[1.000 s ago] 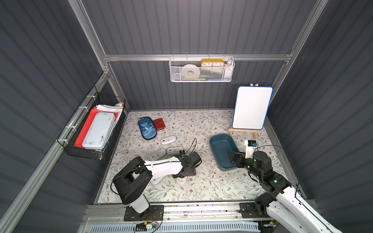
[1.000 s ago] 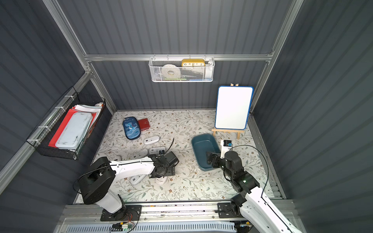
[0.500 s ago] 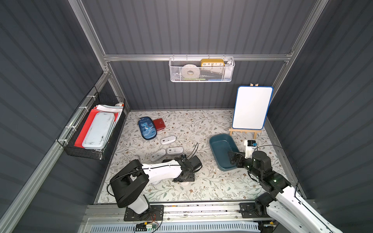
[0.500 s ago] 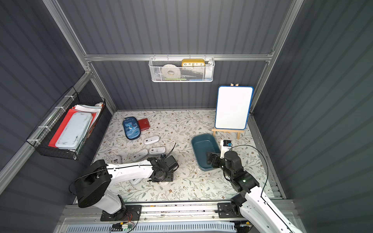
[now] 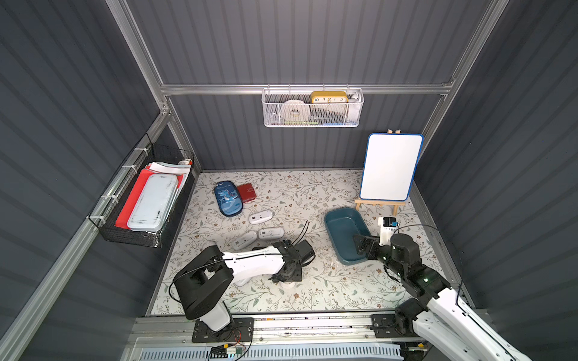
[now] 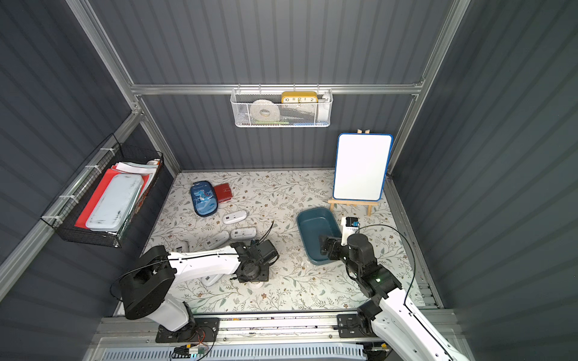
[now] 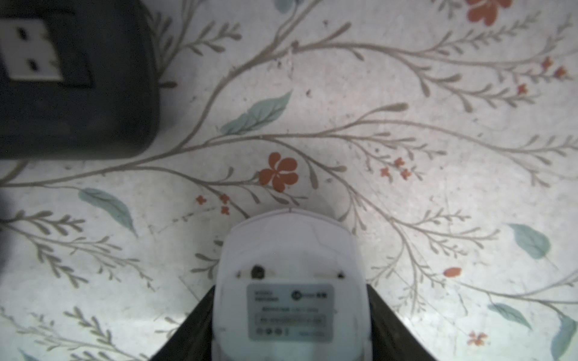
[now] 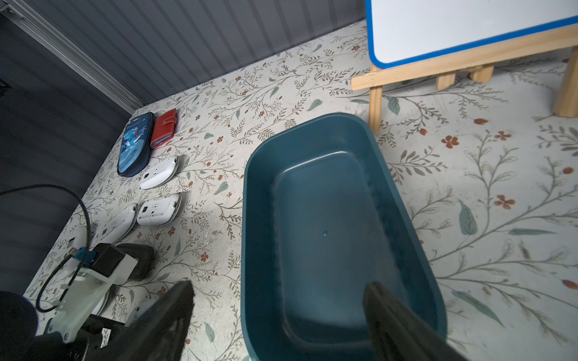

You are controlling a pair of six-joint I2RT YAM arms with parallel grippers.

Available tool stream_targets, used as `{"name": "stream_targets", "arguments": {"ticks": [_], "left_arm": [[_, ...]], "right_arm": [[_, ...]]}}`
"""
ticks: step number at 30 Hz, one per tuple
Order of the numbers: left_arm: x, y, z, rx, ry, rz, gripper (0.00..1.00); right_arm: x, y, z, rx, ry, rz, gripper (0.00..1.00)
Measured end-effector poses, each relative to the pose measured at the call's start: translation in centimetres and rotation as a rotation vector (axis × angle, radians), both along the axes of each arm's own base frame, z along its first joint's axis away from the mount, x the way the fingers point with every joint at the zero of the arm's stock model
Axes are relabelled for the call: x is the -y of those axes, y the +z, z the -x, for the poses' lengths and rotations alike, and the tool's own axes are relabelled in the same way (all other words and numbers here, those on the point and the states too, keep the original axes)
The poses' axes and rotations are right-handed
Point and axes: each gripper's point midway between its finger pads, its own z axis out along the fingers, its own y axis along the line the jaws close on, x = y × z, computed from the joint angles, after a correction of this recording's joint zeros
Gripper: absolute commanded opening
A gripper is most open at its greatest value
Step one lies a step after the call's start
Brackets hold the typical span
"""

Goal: Put the mouse in the storage box
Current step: Pick up the mouse from the center of the board.

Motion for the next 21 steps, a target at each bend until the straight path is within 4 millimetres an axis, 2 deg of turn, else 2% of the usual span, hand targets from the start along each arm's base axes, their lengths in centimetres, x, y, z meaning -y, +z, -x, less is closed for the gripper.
{"name": "stream_targets", "arguments": {"ticks": [2, 3, 6, 8, 10, 13, 14, 17, 21], "left_arm": [[1.0, 1.6, -0.8, 0.036, -0.023, 0.022, 0.41], [1.8, 3.1, -1.6, 0.074, -0.035, 0.046, 0.41], [4.4, 9.5, -4.8, 0.258, -0.058, 0.16, 0.4], [5.4, 14.4, -6.7, 0.4, -0.075, 0.232, 0.4], [5.7, 19.6, -8.4, 0.561, -0.086, 0.283, 0.38], [5.4, 25.1, -10.4, 0.768, -0.118, 0.286, 0.33], [5.3, 26.1, -10.8, 0.814, -0.133, 0.273, 0.33], [5.4, 28.1, -12.0, 0.952, -0.215, 0.205, 0.24], [5.9, 27.5, -12.4, 1.046, -0.373, 0.112, 0.21]], "right_arm": [[-0.1, 0.1, 0.1, -0.002, 0.006, -0.009, 0.89], [-0.3, 0.1, 0.1, -0.005, 0.013, -0.018, 0.89], [-1.0, 0.8, 0.3, -0.008, 0.044, -0.053, 0.87], [-1.8, 2.2, 0.3, 0.005, 0.075, -0.086, 0.87], [-2.6, 4.5, 0.3, 0.031, 0.114, -0.129, 0.86], [-4.1, 8.0, 0.6, 0.065, 0.192, -0.197, 0.84], [-4.6, 8.9, 0.8, 0.07, 0.218, -0.219, 0.84], [-6.2, 11.2, 1.2, 0.07, 0.297, -0.284, 0.83], [-8.0, 13.0, 1.4, 0.045, 0.388, -0.364, 0.77]]}}
